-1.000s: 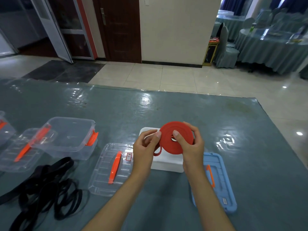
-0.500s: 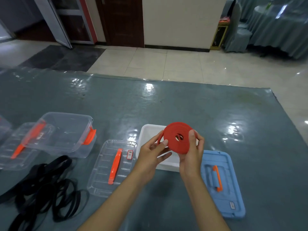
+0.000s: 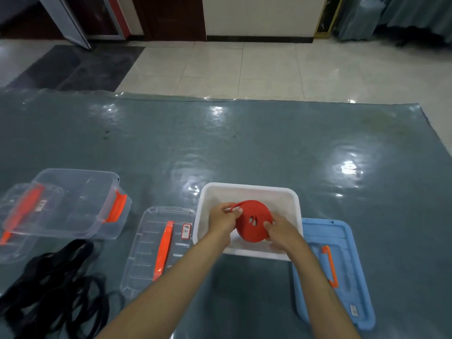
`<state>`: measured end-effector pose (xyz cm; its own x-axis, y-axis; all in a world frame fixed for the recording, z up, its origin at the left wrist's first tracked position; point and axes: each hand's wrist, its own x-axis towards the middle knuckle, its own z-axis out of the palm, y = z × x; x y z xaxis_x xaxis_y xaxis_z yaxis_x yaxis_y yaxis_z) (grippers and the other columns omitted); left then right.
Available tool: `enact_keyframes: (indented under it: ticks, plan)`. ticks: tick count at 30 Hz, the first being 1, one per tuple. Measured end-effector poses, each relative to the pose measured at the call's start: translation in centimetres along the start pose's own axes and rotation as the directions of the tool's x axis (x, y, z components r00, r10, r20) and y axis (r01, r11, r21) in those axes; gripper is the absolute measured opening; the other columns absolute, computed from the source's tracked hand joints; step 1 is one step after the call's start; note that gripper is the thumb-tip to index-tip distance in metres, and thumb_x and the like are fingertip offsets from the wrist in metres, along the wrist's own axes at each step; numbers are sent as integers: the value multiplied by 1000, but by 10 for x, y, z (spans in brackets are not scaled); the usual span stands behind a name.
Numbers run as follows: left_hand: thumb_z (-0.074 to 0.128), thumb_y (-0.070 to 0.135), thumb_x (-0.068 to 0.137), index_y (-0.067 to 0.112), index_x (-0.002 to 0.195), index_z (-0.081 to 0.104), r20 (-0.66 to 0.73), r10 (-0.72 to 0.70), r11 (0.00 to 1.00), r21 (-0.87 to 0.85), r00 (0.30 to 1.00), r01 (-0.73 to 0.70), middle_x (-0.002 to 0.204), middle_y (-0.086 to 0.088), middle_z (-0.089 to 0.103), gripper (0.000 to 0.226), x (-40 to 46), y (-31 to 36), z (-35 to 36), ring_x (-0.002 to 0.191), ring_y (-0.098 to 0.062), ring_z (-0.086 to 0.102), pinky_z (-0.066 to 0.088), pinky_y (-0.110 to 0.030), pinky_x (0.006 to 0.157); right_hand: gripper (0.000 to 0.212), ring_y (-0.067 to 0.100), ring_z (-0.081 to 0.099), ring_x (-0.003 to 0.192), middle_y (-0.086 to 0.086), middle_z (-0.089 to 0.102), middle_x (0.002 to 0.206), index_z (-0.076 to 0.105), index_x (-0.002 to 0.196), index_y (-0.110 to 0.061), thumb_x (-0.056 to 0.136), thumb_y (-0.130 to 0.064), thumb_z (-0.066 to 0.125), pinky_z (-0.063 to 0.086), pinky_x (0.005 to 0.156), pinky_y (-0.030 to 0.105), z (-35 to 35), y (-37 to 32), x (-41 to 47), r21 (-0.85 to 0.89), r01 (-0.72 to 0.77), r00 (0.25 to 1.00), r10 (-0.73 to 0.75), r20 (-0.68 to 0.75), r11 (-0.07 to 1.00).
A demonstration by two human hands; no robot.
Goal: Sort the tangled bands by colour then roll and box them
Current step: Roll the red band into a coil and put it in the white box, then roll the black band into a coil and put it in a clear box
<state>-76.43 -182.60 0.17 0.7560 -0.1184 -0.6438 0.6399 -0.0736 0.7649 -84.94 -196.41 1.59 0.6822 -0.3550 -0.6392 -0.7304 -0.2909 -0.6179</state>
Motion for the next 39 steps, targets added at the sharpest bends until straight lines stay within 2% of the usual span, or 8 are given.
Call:
enact_keyframes:
  ticks: [6, 10, 15, 23, 25, 30, 36, 39]
  plan:
    - [71, -4, 95, 11, 93, 70, -59, -149, 982, 109, 987, 154, 104, -15, 72, 15, 41, -15, 12, 95, -29, 68, 60, -53, 98, 32, 39, 69, 113, 22, 70, 125, 63, 132, -1, 107, -19, 53, 55, 102, 53, 5, 10, 38, -27, -104, 993, 105, 58, 994]
    - [71, -6, 96, 9, 89, 67, -90, -195, 972, 115, 977, 205, 91, -13, 70, 16, 58, -25, 13, 80, -25, 66, 56, -36, 71, 31, 26, 71, 85, 14, 71, 109, 66, 124, -4, 108, -28, 55, 60, 67, 31, 14, 18, 54, -11, -181, 980, 181, 82, 984]
    - [72, -10, 93, -8, 113, 71, -149, -91, 984, 138, 985, 112, 104, -18, 70, 21, 72, -32, 18, 100, -29, 66, 58, -46, 99, 30, 39, 73, 101, 21, 73, 112, 67, 122, -4, 107, -27, 53, 59, 95, 55, 28, 19, 67, 62, -175, 981, 169, 99, 983]
    - [79, -1, 88, 4, 98, 68, -123, 35, 907, 421, 992, 20, 101, -15, 73, 16, 75, -24, 11, 100, -30, 72, 58, -37, 88, 30, 27, 66, 101, 13, 67, 122, 62, 128, -6, 105, -26, 57, 55, 92, 38, 22, 7, 49, -132, -66, 995, 75, 60, 989]
    - [72, 2, 91, 1, 110, 61, -48, 90, 824, 564, 995, -48, 100, -12, 67, 22, 65, -15, 9, 104, -33, 71, 53, -33, 80, 42, 26, 64, 116, 9, 65, 133, 56, 145, -17, 103, -18, 58, 49, 97, 32, 16, -1, 32, -132, 82, 997, -80, 17, 988]
    - [62, 10, 98, 10, 113, 66, 211, 363, 494, 782, 908, -380, 108, -4, 69, 15, 2, 3, -12, 103, -25, 67, 49, -30, 81, 31, 8, 67, 107, -22, 66, 107, 65, 116, -43, 102, -16, 66, 46, 86, 5, -2, -8, -26, 74, 355, 935, -352, -50, 932]
    - [60, 19, 98, 21, 114, 70, 520, 580, -152, 825, 627, -544, 107, -1, 71, 19, -92, 15, -73, 99, -28, 66, 54, -42, 79, 22, 14, 68, 101, -11, 72, 117, 72, 122, -27, 103, -19, 63, 56, 91, 37, 10, 4, -90, -239, 567, 769, -611, -187, 788]
    - [58, 17, 98, 21, 110, 69, 524, 551, -274, 849, 650, -452, 106, -2, 69, 17, -122, 7, -113, 104, -31, 65, 51, -45, 94, 18, 15, 68, 101, -9, 72, 114, 74, 116, -24, 102, -18, 65, 56, 90, 39, 29, 7, -109, -315, 619, 704, -686, -183, 720]
